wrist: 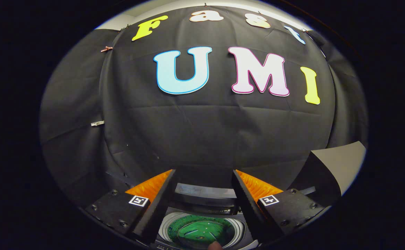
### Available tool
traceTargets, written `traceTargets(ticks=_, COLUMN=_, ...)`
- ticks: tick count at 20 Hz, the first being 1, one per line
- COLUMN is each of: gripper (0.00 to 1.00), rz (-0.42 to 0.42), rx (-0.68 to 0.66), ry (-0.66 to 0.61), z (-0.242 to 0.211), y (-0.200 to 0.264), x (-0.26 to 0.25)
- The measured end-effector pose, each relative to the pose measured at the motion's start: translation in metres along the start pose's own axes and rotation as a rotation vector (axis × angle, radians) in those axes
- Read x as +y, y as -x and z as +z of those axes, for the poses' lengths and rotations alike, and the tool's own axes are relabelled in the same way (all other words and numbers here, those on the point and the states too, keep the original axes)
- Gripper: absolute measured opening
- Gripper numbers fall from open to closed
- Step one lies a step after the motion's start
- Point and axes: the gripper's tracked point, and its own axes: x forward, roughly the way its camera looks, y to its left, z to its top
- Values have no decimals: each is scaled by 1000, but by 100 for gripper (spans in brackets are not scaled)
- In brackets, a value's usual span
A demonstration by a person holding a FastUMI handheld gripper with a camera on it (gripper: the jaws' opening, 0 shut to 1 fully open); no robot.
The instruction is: Put the clothes into the washing machine and then close the washing machine lid.
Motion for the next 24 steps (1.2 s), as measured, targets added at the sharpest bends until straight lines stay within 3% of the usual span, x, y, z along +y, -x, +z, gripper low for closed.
traceTargets(ticks=5, gripper=99, rz=32, rx=-2, ry=-13, z=-23, y=19, x=7)
traceTargets(ticks=9, gripper=100, rz=68, rx=177, ry=-37, z=-102, y=31, x=18)
traceTargets(ticks=14, gripper=100, rz=47, rx=189, ry=-66, z=-156, y=39, x=12)
traceTargets(ticks=18, gripper=100, rz=33, rx=131, ry=-55, z=-146, y=59, x=11)
traceTargets(ticks=24, gripper=100, rz=8, rx=-9, ry=10, z=-93, y=102, x=6)
